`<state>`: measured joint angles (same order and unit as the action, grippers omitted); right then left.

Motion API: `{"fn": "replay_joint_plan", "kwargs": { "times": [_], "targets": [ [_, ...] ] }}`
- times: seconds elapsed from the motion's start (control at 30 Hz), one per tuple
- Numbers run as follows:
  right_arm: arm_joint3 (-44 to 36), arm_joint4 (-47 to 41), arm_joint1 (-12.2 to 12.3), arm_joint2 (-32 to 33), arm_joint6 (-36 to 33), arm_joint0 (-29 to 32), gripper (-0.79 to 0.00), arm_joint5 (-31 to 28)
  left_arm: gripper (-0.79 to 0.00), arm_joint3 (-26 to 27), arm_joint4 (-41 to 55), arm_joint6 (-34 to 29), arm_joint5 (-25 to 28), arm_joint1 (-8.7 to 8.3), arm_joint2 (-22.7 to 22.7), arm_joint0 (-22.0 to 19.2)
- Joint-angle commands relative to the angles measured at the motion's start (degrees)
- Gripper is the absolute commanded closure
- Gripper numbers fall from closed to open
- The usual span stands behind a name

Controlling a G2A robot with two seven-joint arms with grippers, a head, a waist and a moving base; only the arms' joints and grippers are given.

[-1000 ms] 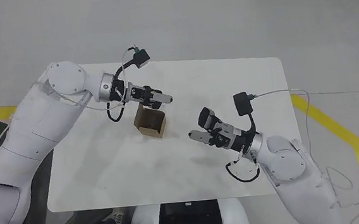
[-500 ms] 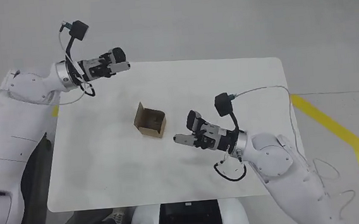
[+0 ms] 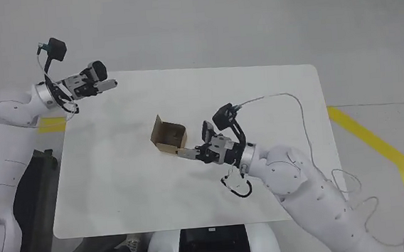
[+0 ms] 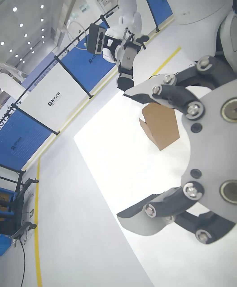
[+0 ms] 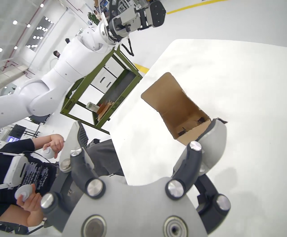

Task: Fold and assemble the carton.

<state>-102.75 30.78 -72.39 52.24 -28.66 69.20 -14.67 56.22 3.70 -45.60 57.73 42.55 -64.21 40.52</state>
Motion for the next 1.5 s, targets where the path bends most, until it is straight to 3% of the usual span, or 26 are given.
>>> {"fn": "replay_joint_plan", "kwargs": {
  "times": [0.0, 0.27, 0.73, 1.0, 1.47],
  "targets": [
    [0.05, 3.60, -0.29, -1.71, 1.57, -0.33, -0.785, 0.84, -0.785, -0.33, -0.18, 0.01, 0.27, -0.13, -0.34, 0.00],
    [-0.52, 24.65, -1.11, -8.19, 8.28, 0.27, -0.785, 6.71, -0.785, -0.28, 0.05, 0.00, 0.27, -0.19, -0.49, 0.11],
    [-0.30, 24.76, -1.20, -8.60, 8.16, 0.47, -0.785, 6.63, -0.785, -0.28, 0.05, 0.00, 0.27, -0.19, -0.49, 0.11],
    [4.59, 27.88, -2.04, -11.10, 5.83, -1.89, -0.785, 4.92, -0.785, -0.28, 0.05, 0.00, 0.27, -0.19, -0.49, 0.11],
    [18.08, 29.50, -5.93, -15.11, 10.80, -7.42, -0.785, 13.15, -0.785, -0.28, 0.05, 0.00, 0.27, -0.19, -0.49, 0.11]
  ]
}}
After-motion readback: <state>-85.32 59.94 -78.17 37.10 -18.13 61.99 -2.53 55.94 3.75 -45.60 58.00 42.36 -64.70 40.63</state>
